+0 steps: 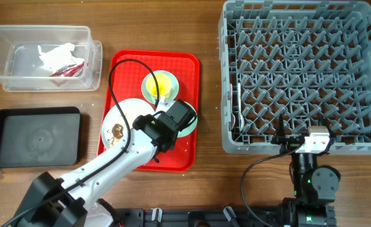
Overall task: Sort waste into correct bins and load items into the dishwasher rack
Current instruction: 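Tilt the plate over the black tray to dump the food scraps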
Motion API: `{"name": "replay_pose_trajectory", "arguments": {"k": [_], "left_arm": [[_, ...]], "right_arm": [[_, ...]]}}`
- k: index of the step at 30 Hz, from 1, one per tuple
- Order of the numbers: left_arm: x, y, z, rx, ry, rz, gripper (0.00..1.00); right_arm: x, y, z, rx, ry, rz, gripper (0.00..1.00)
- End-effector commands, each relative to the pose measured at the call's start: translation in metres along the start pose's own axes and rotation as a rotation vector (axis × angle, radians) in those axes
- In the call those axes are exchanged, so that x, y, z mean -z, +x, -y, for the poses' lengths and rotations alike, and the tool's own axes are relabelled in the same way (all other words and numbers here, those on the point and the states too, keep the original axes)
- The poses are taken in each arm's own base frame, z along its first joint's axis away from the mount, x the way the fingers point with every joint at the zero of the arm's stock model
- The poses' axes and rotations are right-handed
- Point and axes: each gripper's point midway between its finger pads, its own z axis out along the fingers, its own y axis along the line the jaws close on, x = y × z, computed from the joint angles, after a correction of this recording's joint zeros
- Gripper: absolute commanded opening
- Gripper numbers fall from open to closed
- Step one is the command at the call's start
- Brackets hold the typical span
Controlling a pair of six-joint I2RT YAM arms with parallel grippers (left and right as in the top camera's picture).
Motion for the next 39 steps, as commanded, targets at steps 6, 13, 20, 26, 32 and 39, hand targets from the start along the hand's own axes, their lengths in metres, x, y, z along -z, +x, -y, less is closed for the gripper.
{"name": "replay_pose_trajectory", "arguments": {"k": [6,13,20,26,32,39], "left_arm": [[0.016,-0.018,-0.017,-0.071,-0.079,0.060,0.04],[0.041,-0.036,-0.007,-0.173,-0.108,0.131,0.04],[0.068,-0.050,-0.049,-0.083,-0.225,0.165,0.04],[0.076,-0.042,-0.139,0.218,-0.251,0.135,0.04],[0.068,-0.042,-0.192,0.425,-0.103,0.152,0.04],[0.058,-0.035,-0.234,0.512,0.002,0.177,0.04]], "right_arm": [[0.000,-0.001,0.004,0.009,0.023,0.007,1.00],[0.000,-0.001,0.004,0.010,0.022,0.007,1.00],[0.000,-0.001,0.004,0.009,0.022,0.004,1.00],[0.000,-0.001,0.004,0.009,0.022,0.004,1.00],[0.000,-0.001,0.004,0.009,0.022,0.004,1.00],[0.000,-0.001,0.004,0.009,0.022,0.004,1.00]]}}
